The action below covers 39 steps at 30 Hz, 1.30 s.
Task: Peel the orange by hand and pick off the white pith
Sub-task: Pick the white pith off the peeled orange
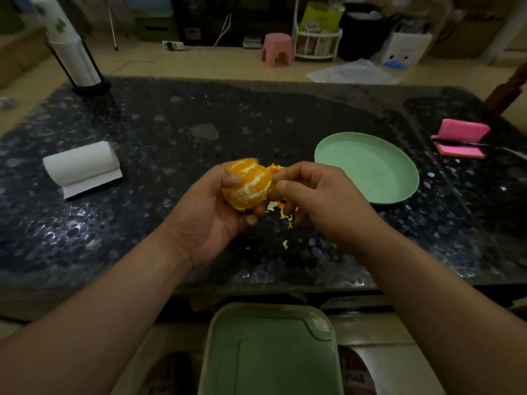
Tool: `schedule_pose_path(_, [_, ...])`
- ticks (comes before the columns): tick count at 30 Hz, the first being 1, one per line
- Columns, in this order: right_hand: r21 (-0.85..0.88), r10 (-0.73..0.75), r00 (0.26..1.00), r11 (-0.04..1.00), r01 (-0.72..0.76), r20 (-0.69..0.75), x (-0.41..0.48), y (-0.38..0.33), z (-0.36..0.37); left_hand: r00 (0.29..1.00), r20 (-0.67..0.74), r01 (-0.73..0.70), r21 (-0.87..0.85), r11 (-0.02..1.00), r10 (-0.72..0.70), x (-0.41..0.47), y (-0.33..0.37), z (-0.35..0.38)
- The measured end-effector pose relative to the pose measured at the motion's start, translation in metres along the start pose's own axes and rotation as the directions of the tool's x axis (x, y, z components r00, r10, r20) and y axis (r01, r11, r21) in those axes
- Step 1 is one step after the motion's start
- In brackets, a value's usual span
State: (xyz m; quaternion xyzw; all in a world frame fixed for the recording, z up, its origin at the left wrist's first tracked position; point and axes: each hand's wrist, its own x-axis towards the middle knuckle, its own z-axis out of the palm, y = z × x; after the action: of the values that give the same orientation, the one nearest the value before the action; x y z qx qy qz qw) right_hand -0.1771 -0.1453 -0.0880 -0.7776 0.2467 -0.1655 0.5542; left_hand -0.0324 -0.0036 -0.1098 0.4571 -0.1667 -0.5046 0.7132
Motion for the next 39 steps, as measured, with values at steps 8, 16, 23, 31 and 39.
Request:
schedule_pose_path(8, [-0.172,-0.099,0.991,0.982,0.082,-0.093,-0.005,-0.006,0.010,0.998,-0.056,-0.029,0.091,0.995,0.034,0.000,-0.007,0.003])
schedule_pose_path(16, [-0.171,0.033,0.992,0.984,-0.054,-0.122,-0.006,-0.007,0.011,0.986,-0.060,-0.132,0.276,0.952,0.154,0.001,-0.011,0.006])
schedule_pose_path(23, [0.010,0.192,0.978,0.981,-0.192,-0.081,-0.006,-0.009,0.014,0.972,-0.022,-0.201,0.439,0.876,0.234,0.001,-0.014,0.004])
schedule_pose_path(31, [0.112,0.208,0.974,0.974,-0.197,-0.094,-0.005,-0.004,0.014,0.975,-0.031,-0.194,0.361,0.912,0.220,0.002,-0.016,0.007])
schedule_pose_path(39, [-0.149,-0.021,0.980,0.989,-0.009,-0.196,-0.004,0.000,0.009,0.990,-0.122,-0.076,-0.053,0.996,0.069,0.002,-0.009,0.009])
